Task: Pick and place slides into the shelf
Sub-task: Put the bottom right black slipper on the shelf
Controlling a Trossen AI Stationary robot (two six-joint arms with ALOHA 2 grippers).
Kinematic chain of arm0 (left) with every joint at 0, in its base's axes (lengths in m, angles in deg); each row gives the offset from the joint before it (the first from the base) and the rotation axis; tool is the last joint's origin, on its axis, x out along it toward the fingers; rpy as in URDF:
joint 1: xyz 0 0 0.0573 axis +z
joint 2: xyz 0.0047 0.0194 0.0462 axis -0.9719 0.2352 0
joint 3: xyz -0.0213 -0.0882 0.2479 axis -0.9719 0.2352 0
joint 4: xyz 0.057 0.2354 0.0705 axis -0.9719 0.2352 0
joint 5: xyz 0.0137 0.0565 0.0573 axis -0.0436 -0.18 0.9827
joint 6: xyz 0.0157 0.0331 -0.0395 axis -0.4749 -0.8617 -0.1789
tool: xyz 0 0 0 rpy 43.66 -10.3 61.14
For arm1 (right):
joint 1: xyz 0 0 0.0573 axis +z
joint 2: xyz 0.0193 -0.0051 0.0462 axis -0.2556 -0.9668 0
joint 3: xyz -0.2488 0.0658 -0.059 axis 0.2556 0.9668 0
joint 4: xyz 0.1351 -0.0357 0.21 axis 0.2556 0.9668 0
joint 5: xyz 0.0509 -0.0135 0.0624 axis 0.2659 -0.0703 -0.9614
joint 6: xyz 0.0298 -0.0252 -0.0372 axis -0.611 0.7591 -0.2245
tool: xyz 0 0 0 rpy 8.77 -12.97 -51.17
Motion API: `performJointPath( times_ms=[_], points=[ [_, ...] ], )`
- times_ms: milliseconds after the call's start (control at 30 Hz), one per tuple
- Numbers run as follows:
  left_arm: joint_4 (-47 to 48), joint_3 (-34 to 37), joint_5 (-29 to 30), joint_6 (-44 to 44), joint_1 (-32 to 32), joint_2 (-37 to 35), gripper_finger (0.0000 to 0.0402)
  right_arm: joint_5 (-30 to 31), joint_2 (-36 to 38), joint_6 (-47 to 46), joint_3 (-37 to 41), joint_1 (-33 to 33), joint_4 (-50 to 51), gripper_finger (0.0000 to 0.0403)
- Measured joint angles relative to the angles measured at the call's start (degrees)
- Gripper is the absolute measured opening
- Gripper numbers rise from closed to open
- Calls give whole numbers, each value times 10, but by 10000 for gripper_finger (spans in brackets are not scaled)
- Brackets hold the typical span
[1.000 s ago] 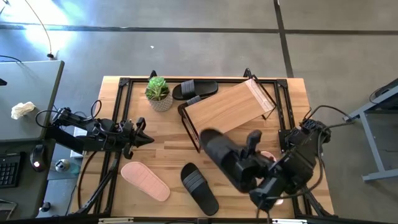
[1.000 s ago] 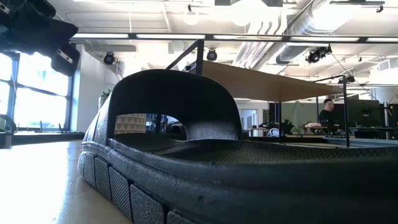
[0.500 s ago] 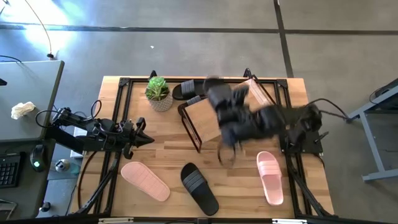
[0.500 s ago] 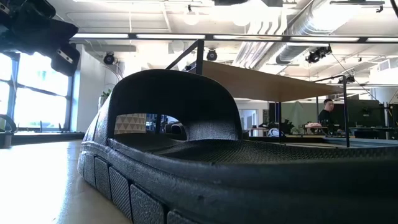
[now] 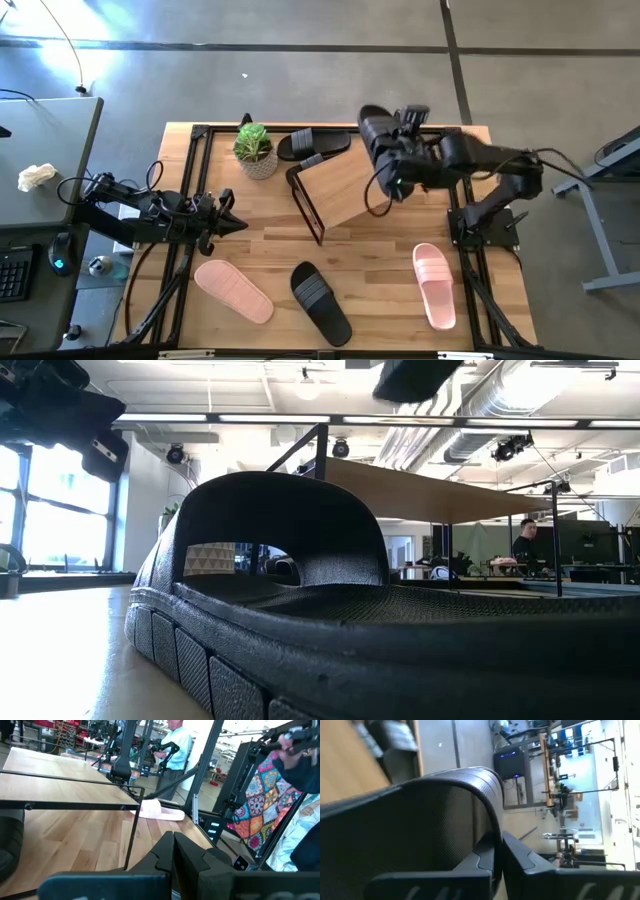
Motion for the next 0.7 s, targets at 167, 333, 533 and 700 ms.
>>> performJointPath(
  times_ms=[167,333,533,700],
  points=[
    [0,0,0,0,0,0,1,6,86,133,239,26,-231,0],
    [0,0,0,0,0,0,1,-37,134,222,404,31,-413,0],
    [0,0,0,0,0,0,1,-36,136,331,488,13,-554,0],
    [-1,0,0,0,0,0,1,-57,130,334,509,-5,-594,0]
  ],
)
